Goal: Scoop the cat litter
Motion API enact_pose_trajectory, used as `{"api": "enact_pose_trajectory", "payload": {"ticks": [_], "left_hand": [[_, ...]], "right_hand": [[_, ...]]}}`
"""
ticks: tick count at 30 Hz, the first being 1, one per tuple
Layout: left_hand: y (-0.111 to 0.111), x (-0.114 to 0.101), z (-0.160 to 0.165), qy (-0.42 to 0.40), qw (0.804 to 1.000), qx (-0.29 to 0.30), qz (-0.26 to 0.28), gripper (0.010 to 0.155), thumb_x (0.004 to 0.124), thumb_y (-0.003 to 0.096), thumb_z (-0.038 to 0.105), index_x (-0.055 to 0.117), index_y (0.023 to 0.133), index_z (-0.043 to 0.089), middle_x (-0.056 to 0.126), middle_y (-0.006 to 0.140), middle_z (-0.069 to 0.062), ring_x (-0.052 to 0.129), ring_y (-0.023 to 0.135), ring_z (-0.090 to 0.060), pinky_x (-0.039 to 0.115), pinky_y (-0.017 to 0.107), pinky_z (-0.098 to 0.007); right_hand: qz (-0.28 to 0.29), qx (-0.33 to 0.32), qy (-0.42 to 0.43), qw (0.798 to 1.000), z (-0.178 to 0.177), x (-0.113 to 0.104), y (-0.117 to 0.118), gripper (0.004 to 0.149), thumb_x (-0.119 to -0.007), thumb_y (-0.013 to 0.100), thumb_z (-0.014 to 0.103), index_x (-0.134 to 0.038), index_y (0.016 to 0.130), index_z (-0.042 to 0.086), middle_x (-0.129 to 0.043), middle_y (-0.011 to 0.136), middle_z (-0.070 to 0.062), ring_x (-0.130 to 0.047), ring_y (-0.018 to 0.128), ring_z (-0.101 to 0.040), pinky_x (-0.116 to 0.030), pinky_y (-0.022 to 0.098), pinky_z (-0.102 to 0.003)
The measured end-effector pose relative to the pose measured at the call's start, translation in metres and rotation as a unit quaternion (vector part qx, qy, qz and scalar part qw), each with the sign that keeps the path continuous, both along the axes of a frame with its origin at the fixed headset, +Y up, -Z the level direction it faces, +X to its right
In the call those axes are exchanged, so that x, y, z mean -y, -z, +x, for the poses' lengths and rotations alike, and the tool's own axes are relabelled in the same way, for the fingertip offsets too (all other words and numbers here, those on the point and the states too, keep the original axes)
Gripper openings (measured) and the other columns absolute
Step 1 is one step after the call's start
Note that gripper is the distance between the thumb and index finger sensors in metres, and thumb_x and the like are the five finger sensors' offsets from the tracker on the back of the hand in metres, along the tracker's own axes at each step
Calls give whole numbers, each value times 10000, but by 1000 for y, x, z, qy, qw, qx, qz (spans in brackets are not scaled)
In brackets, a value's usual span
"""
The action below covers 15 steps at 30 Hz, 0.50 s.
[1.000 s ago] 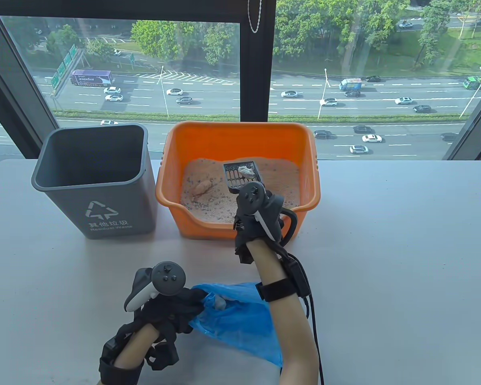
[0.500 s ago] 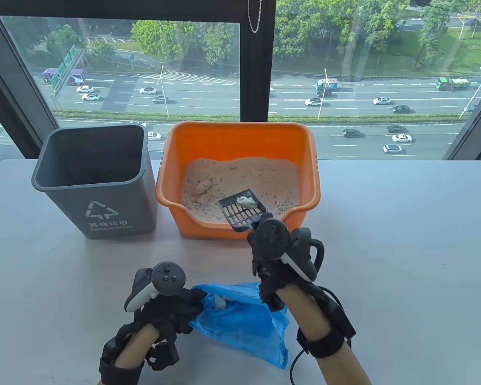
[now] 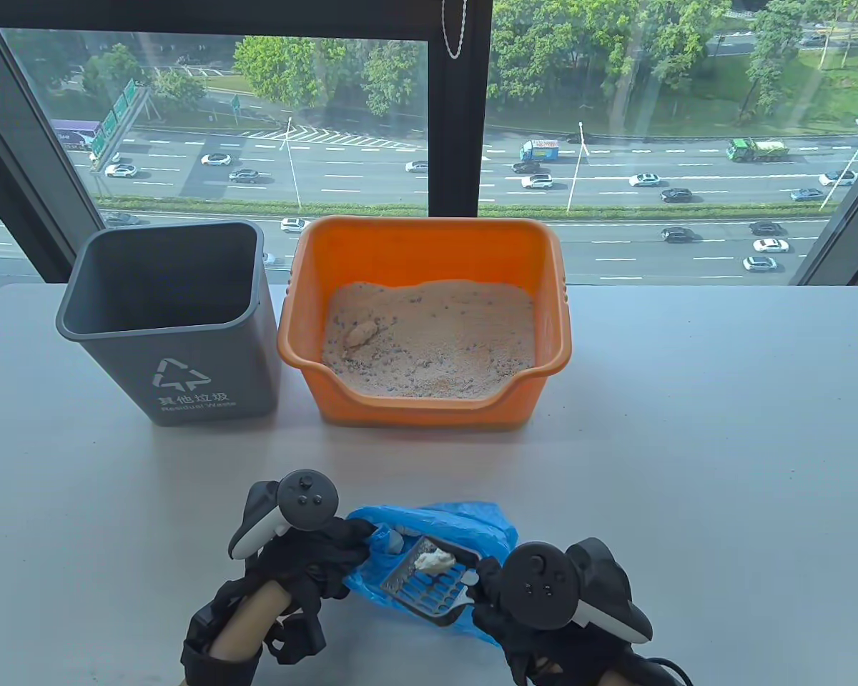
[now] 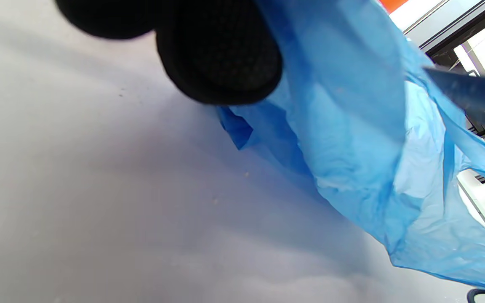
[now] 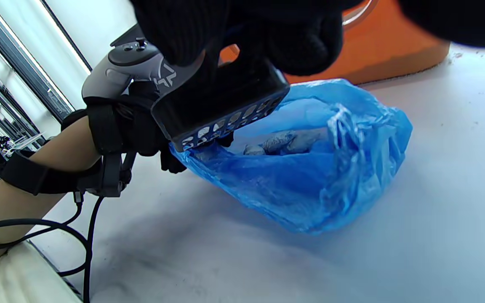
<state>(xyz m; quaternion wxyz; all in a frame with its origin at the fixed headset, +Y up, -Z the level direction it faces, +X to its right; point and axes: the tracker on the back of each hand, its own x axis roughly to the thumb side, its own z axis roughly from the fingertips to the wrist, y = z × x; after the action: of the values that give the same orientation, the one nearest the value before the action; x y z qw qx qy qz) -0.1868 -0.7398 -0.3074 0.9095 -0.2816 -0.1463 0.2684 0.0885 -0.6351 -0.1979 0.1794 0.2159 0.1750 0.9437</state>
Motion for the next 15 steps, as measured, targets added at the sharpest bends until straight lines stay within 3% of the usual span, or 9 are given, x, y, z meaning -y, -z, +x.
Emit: {"api": "enact_pose_trajectory", "payload": {"ticks": [3, 9, 15], "left_hand": [[-2, -1, 4, -2, 1000, 6, 0, 417, 684, 547, 269, 666, 963, 285, 711, 912, -188, 985, 368, -120, 829, 287, -279], [-7, -4, 11, 0, 1000, 23, 6, 413, 688, 547, 262, 671, 959, 282, 715, 909, -189, 986, 367, -121, 830, 287, -279], [-8, -3, 12, -5, 1000, 25, 6, 413, 688, 547, 262, 671, 959, 283, 713, 910, -191, 986, 368, -121, 830, 287, -279]], "right_hand": [[1, 19, -43, 999, -5, 13, 6, 604, -775, 447, 317, -646, 929, -23, -786, 700, -275, -807, 156, -82, -795, 177, -380], [37, 38, -108, 993, -28, 15, 49, 601, -803, 431, 334, -690, 911, -9, -806, 694, -277, -822, 139, -79, -801, 158, -372], [-22, 30, -169, 985, -43, 9, 81, 599, -786, 438, 337, -674, 928, 11, -787, 733, -286, -833, 162, -97, -800, 179, -390]]}}
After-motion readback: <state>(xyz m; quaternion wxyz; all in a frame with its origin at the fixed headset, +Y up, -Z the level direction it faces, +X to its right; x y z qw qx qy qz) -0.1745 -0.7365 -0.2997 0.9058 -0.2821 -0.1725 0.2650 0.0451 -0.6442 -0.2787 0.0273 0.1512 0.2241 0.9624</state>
